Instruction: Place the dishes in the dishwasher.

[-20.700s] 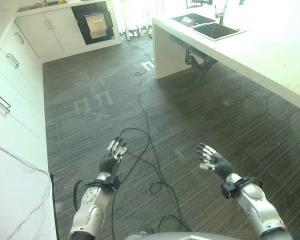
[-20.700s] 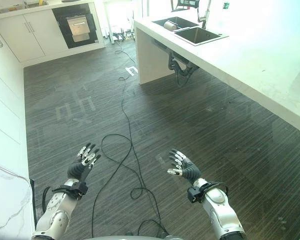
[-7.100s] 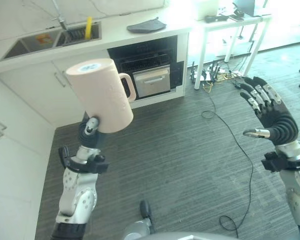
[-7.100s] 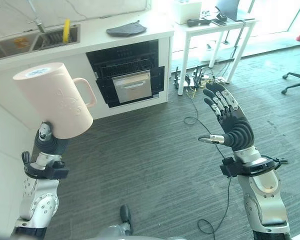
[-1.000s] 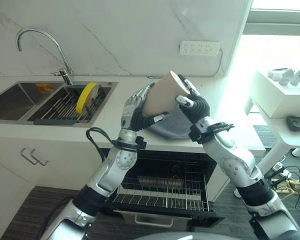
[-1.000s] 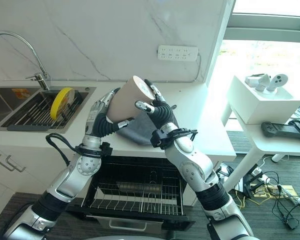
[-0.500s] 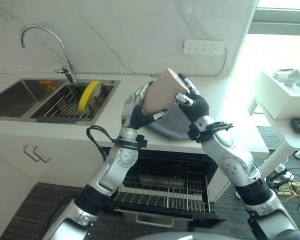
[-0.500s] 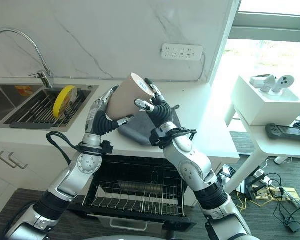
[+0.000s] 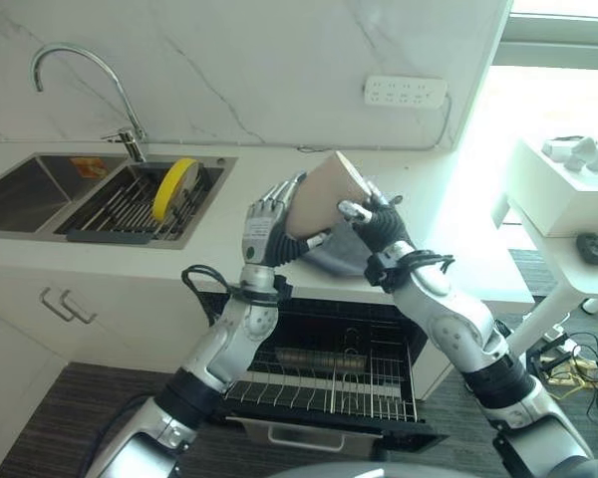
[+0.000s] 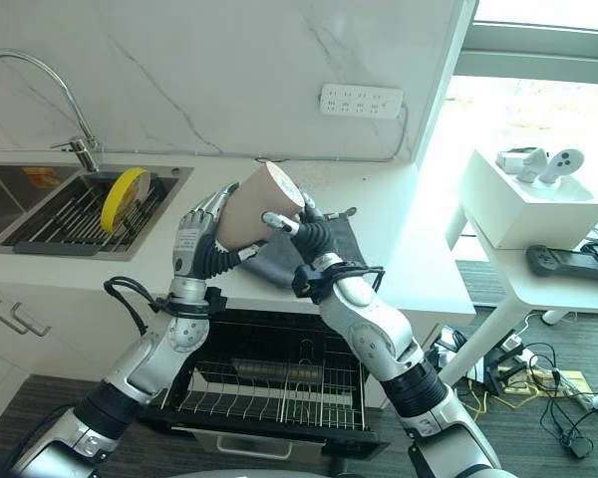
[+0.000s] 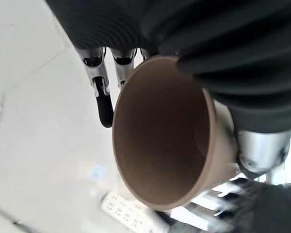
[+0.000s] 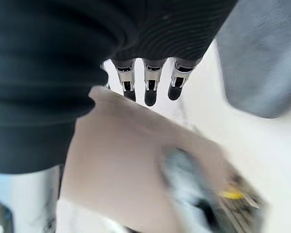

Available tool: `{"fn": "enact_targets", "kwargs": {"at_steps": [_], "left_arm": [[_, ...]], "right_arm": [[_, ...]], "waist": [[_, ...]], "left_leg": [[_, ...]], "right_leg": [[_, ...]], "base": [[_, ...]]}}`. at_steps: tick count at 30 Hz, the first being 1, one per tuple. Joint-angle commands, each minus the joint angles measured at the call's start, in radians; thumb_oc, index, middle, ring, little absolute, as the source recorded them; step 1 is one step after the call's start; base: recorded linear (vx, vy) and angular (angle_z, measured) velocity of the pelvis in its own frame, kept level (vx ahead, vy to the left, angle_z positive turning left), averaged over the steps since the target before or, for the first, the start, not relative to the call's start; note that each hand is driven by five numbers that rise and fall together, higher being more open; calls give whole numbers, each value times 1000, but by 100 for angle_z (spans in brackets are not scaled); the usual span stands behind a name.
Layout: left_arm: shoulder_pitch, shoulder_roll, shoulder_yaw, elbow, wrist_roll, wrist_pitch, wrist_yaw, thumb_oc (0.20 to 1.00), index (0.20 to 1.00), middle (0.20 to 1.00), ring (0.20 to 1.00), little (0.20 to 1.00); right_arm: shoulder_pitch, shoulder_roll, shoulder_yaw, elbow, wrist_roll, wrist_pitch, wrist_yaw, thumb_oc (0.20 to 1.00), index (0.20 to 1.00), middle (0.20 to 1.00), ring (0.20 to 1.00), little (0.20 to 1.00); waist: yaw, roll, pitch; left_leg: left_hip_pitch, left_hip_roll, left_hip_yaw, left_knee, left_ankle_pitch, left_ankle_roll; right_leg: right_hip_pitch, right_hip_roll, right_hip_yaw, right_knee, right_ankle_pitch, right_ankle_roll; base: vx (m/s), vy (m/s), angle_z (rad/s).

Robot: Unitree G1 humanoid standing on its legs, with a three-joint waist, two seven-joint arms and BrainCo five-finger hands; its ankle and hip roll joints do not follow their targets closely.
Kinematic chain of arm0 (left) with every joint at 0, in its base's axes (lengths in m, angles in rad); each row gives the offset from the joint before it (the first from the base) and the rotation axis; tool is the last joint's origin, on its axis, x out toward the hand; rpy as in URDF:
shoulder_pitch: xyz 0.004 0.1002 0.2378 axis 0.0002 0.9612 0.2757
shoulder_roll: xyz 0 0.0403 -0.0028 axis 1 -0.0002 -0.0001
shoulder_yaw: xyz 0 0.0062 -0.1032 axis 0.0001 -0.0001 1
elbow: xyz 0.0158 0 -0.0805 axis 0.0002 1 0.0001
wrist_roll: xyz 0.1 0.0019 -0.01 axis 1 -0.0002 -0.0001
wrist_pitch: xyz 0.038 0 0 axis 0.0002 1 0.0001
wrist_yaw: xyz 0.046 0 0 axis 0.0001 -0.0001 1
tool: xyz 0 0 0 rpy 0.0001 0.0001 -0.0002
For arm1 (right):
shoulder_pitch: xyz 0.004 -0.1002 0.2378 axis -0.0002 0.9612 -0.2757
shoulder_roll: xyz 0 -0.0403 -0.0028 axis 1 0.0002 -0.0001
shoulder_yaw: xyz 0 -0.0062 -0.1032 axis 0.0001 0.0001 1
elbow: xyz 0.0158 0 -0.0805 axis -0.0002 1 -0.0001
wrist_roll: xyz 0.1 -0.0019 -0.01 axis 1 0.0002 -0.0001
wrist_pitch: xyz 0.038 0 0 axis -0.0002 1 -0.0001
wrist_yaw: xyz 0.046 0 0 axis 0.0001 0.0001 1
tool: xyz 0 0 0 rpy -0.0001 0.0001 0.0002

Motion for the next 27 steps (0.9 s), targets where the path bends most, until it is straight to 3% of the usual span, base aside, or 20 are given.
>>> {"fn": "enact_targets", "kwargs": {"at_steps": [1, 11, 27], "left_arm": [[-154, 23, -22, 8, 32, -44, 101, 200, 200, 200, 200, 200], [-147, 8, -25, 83, 42, -83, 156, 200, 200, 200, 200, 200], [-129, -2, -72, 140, 34, -106, 149, 200, 200, 200, 200, 200]], "right_arm": [[-88, 55, -23, -40, -13, -27, 29, 1000, 1000, 1000, 1000, 1000], [-92, 63, -16, -28, -14, -21, 34, 1000, 1000, 1000, 1000, 1000], [-134, 69, -69, -34, -4, -74, -28, 1000, 1000, 1000, 1000, 1000]], "waist": [[4, -42, 12], [1, -44, 6], [4, -44, 4]], "left_leg": [[-22, -10, 42, -4, -41, 48], [-17, -9, 46, -4, -41, 48], [-16, -9, 46, -4, -44, 51]], "right_leg": [[136, -114, -29, 6, -135, 87], [138, -113, -26, 6, -134, 85], [137, -111, -24, 6, -133, 83]], "base": [[0, 0, 0], [1, 0, -1], [1, -2, -1]]}}
